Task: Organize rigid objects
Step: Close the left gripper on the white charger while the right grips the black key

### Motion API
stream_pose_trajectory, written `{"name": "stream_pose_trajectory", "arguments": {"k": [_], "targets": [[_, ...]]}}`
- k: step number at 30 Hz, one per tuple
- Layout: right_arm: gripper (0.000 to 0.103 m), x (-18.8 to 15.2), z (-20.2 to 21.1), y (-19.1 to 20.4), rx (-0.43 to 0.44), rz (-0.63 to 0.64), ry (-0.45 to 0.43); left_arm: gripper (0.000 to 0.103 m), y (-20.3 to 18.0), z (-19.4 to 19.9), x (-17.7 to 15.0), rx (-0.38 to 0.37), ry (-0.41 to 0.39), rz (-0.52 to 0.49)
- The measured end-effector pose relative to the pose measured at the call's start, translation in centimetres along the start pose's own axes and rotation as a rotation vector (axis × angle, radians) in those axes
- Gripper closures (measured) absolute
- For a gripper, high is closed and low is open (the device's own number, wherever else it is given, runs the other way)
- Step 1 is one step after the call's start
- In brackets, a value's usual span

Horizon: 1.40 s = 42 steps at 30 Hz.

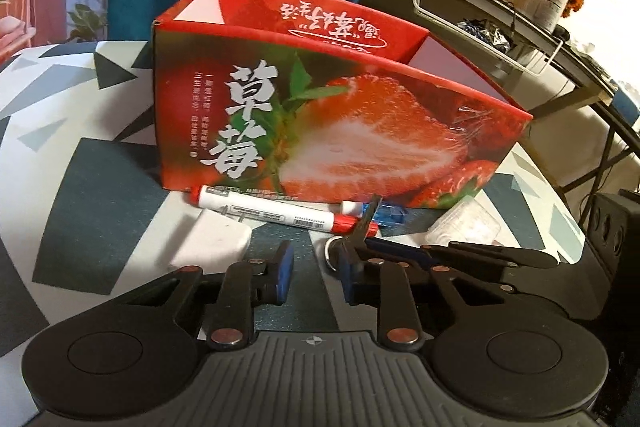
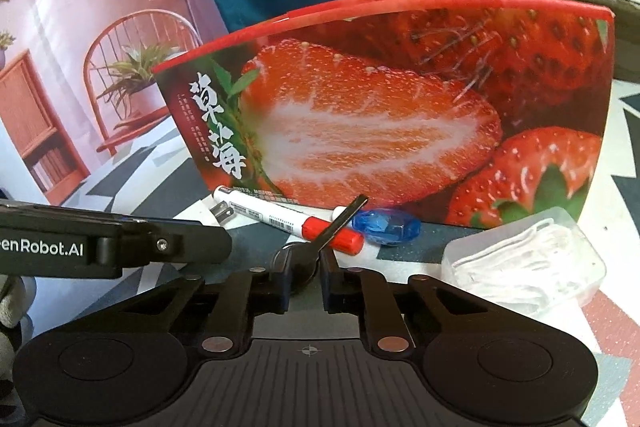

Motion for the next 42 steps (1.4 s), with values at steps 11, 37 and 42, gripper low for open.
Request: {"name": "stream_pose_trajectory", "arguments": {"k": [11,37,42], "targets": [[0.090,-0.2,0.2,0.5,0.005,0.026,0.002,0.077,0.8,1.0,-0.2,0.054,-0.016,0.002],[0.098,-1.5,1.3,4.0,0.040,0.262,-0.043,0.070,5.5,1.4,-1.1,0.217,-0.012,0.020],[0.098,-1.4,0.6,3.6,-0.002,0.227,-0.007,0.066,5.3,1.2,-1.3,0.201,-0.028,0.022]]}}
Point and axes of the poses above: each gripper's, at about its wrist camera, not at the fingertips, and z roughly against the way its jaws point, y to its left, x to its top, the point moved 7 cm from there along -z, roughly the way its jaws point, and after that the axes turned 13 degrees about -z, right-handed, at the moved point
